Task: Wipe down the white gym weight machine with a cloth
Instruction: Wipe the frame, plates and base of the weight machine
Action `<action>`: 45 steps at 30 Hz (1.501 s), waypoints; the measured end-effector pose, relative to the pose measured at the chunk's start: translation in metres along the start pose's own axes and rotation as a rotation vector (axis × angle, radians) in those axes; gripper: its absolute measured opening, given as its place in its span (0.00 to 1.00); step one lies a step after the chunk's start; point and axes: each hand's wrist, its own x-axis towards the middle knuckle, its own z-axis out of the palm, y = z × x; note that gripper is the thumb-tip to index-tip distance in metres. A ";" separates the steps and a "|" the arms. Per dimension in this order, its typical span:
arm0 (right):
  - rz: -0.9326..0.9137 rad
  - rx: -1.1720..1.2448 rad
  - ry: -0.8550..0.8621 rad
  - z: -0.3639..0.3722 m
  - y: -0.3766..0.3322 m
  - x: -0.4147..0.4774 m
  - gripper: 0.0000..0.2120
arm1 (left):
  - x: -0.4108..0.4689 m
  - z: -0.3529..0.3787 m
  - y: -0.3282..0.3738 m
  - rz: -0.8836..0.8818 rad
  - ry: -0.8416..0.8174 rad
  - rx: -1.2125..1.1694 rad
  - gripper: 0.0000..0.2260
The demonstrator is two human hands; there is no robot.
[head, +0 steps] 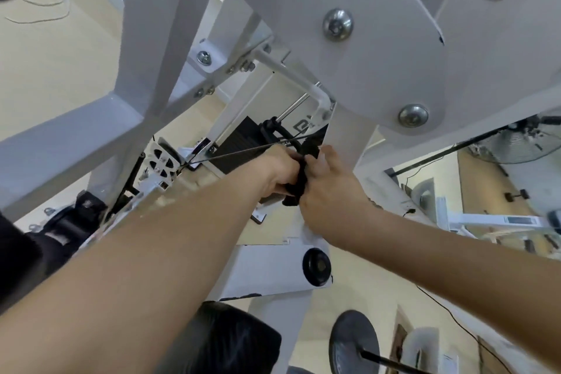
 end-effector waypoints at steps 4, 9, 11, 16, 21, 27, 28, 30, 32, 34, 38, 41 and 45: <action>0.159 0.241 0.120 0.023 -0.002 -0.039 0.11 | 0.008 -0.004 0.006 0.219 0.129 -0.083 0.27; 0.418 0.558 0.501 0.040 -0.006 -0.046 0.20 | 0.004 -0.014 0.015 0.378 0.092 0.039 0.24; 0.393 0.518 0.548 0.034 -0.008 -0.033 0.26 | 0.002 -0.010 0.013 0.302 0.042 0.041 0.20; 0.341 0.363 0.335 0.030 -0.003 -0.006 0.29 | -0.005 -0.013 0.007 0.240 -0.020 -0.084 0.27; 0.430 0.384 0.545 0.037 0.000 -0.024 0.26 | -0.009 -0.007 0.012 0.410 0.158 -0.268 0.26; 0.449 0.730 0.571 0.049 -0.017 -0.028 0.30 | -0.012 0.006 0.009 0.413 0.196 0.201 0.16; 0.444 0.765 0.573 0.047 -0.020 -0.025 0.30 | -0.014 0.008 0.008 0.395 0.197 0.320 0.14; 0.463 0.832 0.617 0.045 -0.023 -0.021 0.30 | -0.020 0.008 0.012 0.419 0.247 0.344 0.13; 0.517 0.934 0.749 0.042 -0.021 -0.021 0.30 | -0.028 0.006 0.019 0.541 0.300 0.135 0.16; 0.579 1.041 0.885 0.041 -0.015 -0.020 0.29 | -0.034 0.005 0.024 0.650 0.309 -0.022 0.18; 0.579 1.071 0.830 0.044 -0.015 -0.014 0.24 | -0.026 0.013 0.015 0.566 0.355 0.473 0.07; 0.536 0.994 0.744 0.053 -0.024 -0.010 0.23 | -0.022 0.013 0.012 0.378 0.314 0.661 0.04; 0.631 1.207 1.093 0.056 -0.012 -0.011 0.23 | -0.037 0.018 0.028 0.743 0.517 0.317 0.04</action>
